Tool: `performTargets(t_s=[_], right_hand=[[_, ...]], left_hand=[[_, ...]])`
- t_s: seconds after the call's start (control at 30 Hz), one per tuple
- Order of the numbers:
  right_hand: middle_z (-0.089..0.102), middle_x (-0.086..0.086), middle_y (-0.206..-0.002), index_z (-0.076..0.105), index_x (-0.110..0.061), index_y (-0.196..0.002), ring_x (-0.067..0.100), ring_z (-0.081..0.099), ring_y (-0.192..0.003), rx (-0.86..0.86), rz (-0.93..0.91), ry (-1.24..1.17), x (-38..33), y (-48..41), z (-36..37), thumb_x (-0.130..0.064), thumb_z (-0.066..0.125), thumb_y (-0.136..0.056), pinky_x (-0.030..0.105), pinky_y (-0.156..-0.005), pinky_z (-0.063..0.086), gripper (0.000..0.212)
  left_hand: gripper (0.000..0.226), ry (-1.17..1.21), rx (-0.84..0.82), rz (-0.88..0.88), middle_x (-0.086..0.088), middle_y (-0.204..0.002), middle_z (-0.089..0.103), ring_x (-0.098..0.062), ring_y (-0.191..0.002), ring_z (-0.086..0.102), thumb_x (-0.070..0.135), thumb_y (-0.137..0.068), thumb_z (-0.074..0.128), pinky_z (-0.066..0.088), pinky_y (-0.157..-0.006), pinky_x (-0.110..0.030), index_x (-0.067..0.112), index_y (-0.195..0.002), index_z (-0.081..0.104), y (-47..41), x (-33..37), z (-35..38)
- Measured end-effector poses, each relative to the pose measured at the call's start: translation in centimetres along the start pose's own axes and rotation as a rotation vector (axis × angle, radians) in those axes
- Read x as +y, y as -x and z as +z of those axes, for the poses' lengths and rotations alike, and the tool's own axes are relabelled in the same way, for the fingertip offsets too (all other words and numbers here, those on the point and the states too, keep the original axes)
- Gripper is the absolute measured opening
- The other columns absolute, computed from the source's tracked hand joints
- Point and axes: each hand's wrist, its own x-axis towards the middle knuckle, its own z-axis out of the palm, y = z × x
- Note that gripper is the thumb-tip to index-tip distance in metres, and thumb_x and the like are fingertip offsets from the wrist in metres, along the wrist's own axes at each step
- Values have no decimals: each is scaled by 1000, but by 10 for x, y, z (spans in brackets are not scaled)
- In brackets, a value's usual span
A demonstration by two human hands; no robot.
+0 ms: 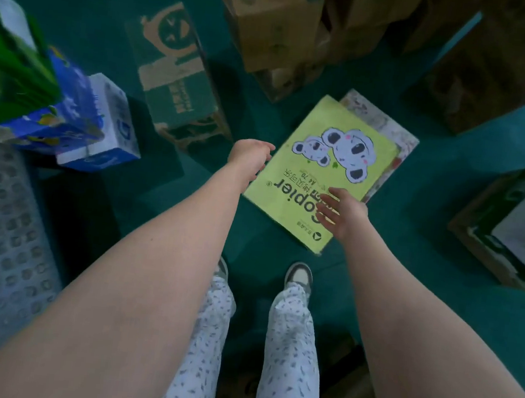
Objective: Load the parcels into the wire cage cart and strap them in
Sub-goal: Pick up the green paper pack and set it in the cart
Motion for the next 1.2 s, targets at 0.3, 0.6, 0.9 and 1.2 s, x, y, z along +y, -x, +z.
performTargets(t_s=[0.3,0.6,0.9,1.2], right_hand=[[58,12,-128,55,-8,-118,26,59,-111,68,111,-17,78,-108,-36,-16,47,-98,35,-86,48,23],[57,6,-99,53,-12,-113,19,55,-84,223,89,125,126,-211,-52,-20,49,-97,33,-80,52,19],[41,10,-141,35,-6,-139,31,38,-131,236,197,189,181,-292,-66,-40,60,-89,44,-106,36,65],[52,11,-129,40,-7,-133,29,56,-104,186,155,-212,219,-319,-42,-31,59,-93,39,-90,50,51]], left_hand=[[27,-200,-60,-86,-2,-95,55,-18,-86,50,12,-95,43,42,-72,-27,13,-116,61,-81,-81,55],[12,-365,-144,-141,0,-84,46,-20,-86,43,11,-94,38,35,-57,-24,17,-96,48,-161,-161,105],[23,-426,-224,-136,-2,-81,40,-19,-86,37,5,-91,39,28,-56,-27,19,-72,36,-218,-216,152],[21,-519,-385,-158,1,-74,36,-17,-86,37,2,-89,37,25,-56,-28,18,-75,40,-217,-261,166]])
